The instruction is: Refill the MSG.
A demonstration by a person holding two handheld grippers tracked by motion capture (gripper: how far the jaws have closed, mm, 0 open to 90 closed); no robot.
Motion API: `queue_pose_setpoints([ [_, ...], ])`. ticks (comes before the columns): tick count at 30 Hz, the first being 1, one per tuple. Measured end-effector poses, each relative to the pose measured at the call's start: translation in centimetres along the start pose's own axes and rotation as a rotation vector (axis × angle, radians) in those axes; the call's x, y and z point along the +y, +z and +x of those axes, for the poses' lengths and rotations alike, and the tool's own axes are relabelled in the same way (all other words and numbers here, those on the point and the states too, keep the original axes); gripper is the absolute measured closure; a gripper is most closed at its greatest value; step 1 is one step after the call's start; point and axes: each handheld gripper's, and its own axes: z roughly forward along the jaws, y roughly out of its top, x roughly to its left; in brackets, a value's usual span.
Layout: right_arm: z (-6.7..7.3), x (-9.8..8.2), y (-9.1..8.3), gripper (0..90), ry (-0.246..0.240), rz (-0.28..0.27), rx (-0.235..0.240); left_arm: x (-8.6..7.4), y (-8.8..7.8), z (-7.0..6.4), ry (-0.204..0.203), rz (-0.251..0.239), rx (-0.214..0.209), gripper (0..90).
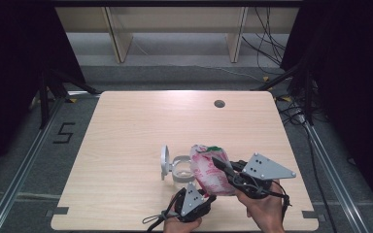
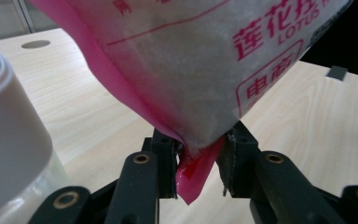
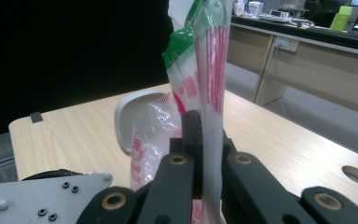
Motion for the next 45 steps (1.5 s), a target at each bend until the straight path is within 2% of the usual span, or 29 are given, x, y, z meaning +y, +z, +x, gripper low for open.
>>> queue_pose_setpoints([
  [2, -0.5, 0.2, 0.0, 90.0, -0.018, 0.0, -0.032, 0.1, 0.2, 0.0, 0.0, -0.011, 0.007, 70.8],
  [3, -0.8, 0.3, 0.1, 90.0, -0.013, 0.001, -0.023, 0.2, 0.3, -0.1, -0.009, -0.021, 0.005, 71.1],
  [4, -1.1, 0.3, 0.2, 90.0, -0.022, -0.009, -0.038, 0.2, 0.4, 0.0, 0.004, -0.016, 0.001, 71.3],
  [5, -1.3, 0.3, 0.4, 90.0, -0.011, -0.013, -0.029, 0.4, 0.4, 0.0, 0.015, -0.006, 0.01, 71.4],
  [6, -1.3, 0.3, 0.5, 90.0, 0.009, -0.009, -0.039, 0.3, 0.6, -0.1, 0.0, -0.013, 0.008, 71.6],
  [7, -1.5, 0.4, 0.7, 90.0, -0.004, -0.007, -0.034, 0.4, 0.6, -0.1, 0.009, -0.008, 0.018, 71.7],
  [9, -1.6, 0.6, 1.0, 90.0, 0.006, -0.005, -0.042, 0.4, 0.9, -0.2, -0.014, -0.022, 0.021, 71.9],
  [10, -1.7, 0.6, 1.3, 90.0, -0.001, -0.014, -0.047, 0.5, 0.9, -0.1, -0.005, -0.02, 0.025, 72.0],
  [11, -1.8, 0.7, 1.6, 90.0, 0.002, -0.018, -0.034, 0.5, 1.0, -0.1, -0.014, -0.027, 0.025, 72.0],
  [12, -1.7, 0.8, 1.7, 90.0, 0.015, -0.01, -0.041, 0.5, 1.0, -0.2, -0.047, -0.018, 0.026, 72.0],
  [14, -1.7, 0.9, 1.9, 90.0, 0.033, -0.006, -0.049, 0.5, 1.0, -0.2, -0.043, -0.02, 0.033, 72.1],
  [15, -1.9, 0.9, 2.2, 90.0, 0.025, -0.02, -0.042, 0.5, 1.0, -0.2, -0.044, -0.021, 0.037, 72.1],
  [16, -1.7, 0.9, 2.3, 90.0, 0.045, -0.004, -0.049, 0.5, 1.1, -0.2, -0.047, -0.025, 0.043, 72.2],
  [17, -1.9, 1.0, 2.5, 90.0, 0.025, -0.017, -0.05, 0.5, 1.1, -0.2, -0.051, -0.03, 0.046, 72.2],
  [20, -1.9, 1.4, 2.8, 90.0, 0.023, 0.004, -0.058, 0.6, 1.2, -0.4, -0.052, -0.036, 0.052, 72.5],
  [21, -1.7, 1.4, 3.0, 90.0, 0.057, 0.001, -0.051, 0.6, 1.4, -0.4, -0.06, -0.052, 0.044, 72.6],
  [23, -1.7, 1.6, 3.4, 90.0, 0.031, 0.008, -0.074, 0.5, 1.8, -0.5, -0.065, -0.056, 0.043, 72.7],
  [26, -1.8, 1.6, 4.0, 90.0, -0.002, 0.026, -0.075, 0.5, 2.2, -0.3, -0.076, -0.053, 0.028, 72.9],
  [28, -1.8, 1.6, 4.3, 90.0, 0.014, 0.033, -0.077, 0.5, 2.4, -0.3, -0.078, -0.049, 0.032, 73.0],
  [29, -1.9, 1.6, 4.4, 90.0, 0.016, 0.037, -0.081, 0.5, 2.6, -0.3, -0.084, -0.063, 0.024, 73.1],
  [31, -1.9, 1.7, 4.7, 90.0, 0.009, 0.042, -0.093, 0.6, 2.6, -0.4, -0.085, -0.052, 0.033, 73.2],
  [32, -1.9, 1.7, 5.0, 90.0, 0.02, 0.032, -0.072, 0.6, 2.6, -0.5, -0.082, -0.05, 0.031, 73.2],
  [35, -1.8, 1.7, 5.3, 90.0, 0.006, 0.047, -0.091, 0.5, 2.9, -0.5, -0.097, -0.064, 0.021, 73.4],
  [38, -1.7, 1.6, 5.7, 90.0, 0.004, 0.053, -0.076, 0.5, 3.1, -0.6, -0.102, -0.071, 0.021, 73.4],
  [41, -1.4, 1.6, 6.1, 90.0, -0.009, 0.051, -0.087, 0.5, 3.2, -0.6, -0.094, -0.071, 0.015, 73.7],
  [42, -1.3, 1.6, 6.2, 90.0, 0.006, 0.062, -0.075, 0.5, 3.2, -0.7, -0.093, -0.074, 0.017, 73.7],
  [43, -1.2, 1.6, 6.3, 90.0, -0.008, 0.056, -0.084, 0.5, 3.3, -0.7, -0.089, -0.072, 0.011, 73.8],
  [44, -0.9, 1.6, 6.4, 90.0, 0.018, 0.071, -0.076, 0.5, 3.4, -0.7, -0.085, -0.075, 0.015, 74.0],
  [45, -0.9, 1.6, 6.5, 90.0, 0.013, 0.073, -0.078, 0.5, 3.4, -0.8, -0.086, -0.072, 0.016, 74.0],
])
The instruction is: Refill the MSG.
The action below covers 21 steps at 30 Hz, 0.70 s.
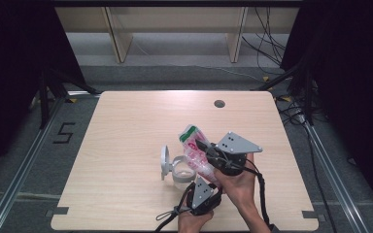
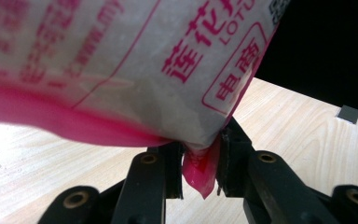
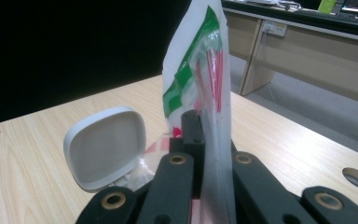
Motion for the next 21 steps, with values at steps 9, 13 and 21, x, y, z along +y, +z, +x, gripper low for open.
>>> queue_pose_setpoints([
  [9, 0.4, 0.0, 0.9, 90.0, -0.007, 0.001, -0.001, 0.1, 0.2, -0.1, -0.001, -0.004, -0.007, 74.5],
  [13, 0.4, -0.1, 1.2, 90.0, -0.008, 0.02, 0.008, 0.1, 0.3, 0.0, -0.003, 0.0, -0.012, 74.7],
  [21, 0.1, 0.0, 1.6, 90.0, -0.044, 0.027, 0.009, 0.0, 0.4, 0.0, 0.008, -0.008, -0.013, 74.9],
])
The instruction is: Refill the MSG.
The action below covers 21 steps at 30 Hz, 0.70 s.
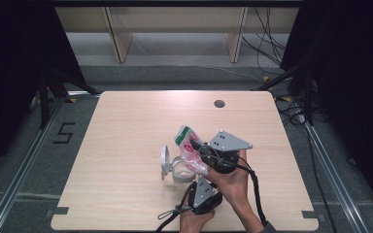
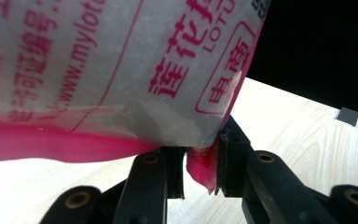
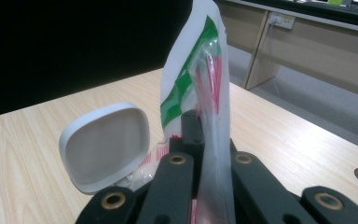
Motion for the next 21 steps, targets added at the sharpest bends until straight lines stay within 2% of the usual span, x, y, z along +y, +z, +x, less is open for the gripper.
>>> queue_pose_setpoints([
  [2, 0.14, 0.02, 0.02, 90.0, 0.016, 0.008, 0.0, -0.01, -0.01, -0.03, 0.0, 0.0, -0.003, 74.9],
  [3, -0.03, 0.05, 0.04, 90.0, 0.001, 0.008, 0.001, 0.04, -0.07, -0.07, -0.007, 0.005, -0.006, 74.9],
  [4, 0.15, 0.02, 0.1, 90.0, 0.03, 0.011, -0.001, 0.11, -0.1, -0.07, -0.007, 0.005, -0.016, 74.9],
  [8, 0.24, 0.32, 0.13, 90.0, 0.0, 0.016, 0.005, 0.31, -0.16, -0.23, -0.002, 0.001, -0.01, 75.0],
  [12, 0.22, 0.43, 0.29, 90.0, -0.009, 0.016, 0.005, 0.4, -0.11, -0.3, 0.0, 0.005, -0.009, 75.0],
  [18, 0.27, 0.44, 0.44, 90.0, -0.009, 0.04, 0.011, 0.43, 0.01, -0.31, 0.009, 0.01, -0.011, 75.1],
  [21, 0.27, 0.41, 0.56, 90.0, -0.004, 0.028, -0.001, 0.45, 0.05, -0.33, 0.012, 0.011, -0.011, 75.1],
])
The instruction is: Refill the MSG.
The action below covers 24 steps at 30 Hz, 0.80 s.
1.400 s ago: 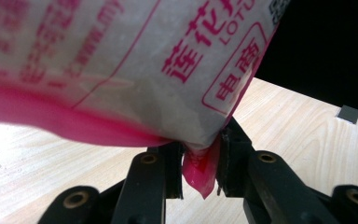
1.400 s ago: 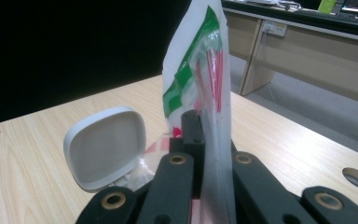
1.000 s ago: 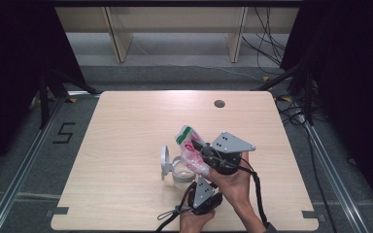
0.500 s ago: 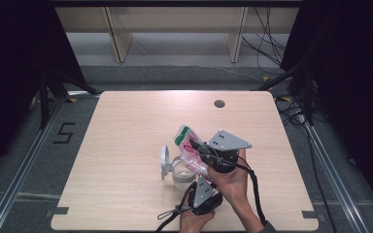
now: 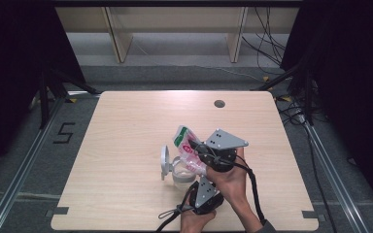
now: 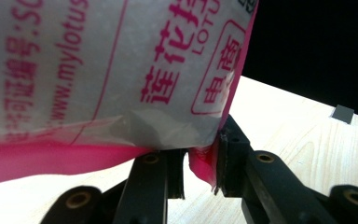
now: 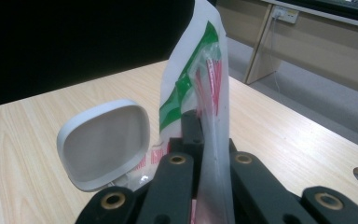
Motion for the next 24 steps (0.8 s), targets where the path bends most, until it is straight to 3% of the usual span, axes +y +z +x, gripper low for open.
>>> queue_pose_setpoints([
  [14, 0.32, 0.17, 0.13, 90.0, -0.038, 0.024, 0.002, 0.04, 0.15, -0.04, 0.007, -0.008, -0.007, 75.3],
  [16, 0.53, 0.19, 0.12, 90.0, -0.015, 0.021, -0.002, 0.11, 0.07, 0.0, 0.013, -0.009, -0.006, 75.3],
  [18, 0.42, 0.35, 0.08, 90.0, -0.033, 0.022, 0.014, 0.12, 0.09, 0.06, 0.012, -0.015, -0.007, 75.3],
  [24, 0.72, 0.33, 0.49, 90.0, -0.062, 0.039, 0.002, 0.05, 0.18, 0.07, 0.005, -0.015, -0.007, 75.4],
])
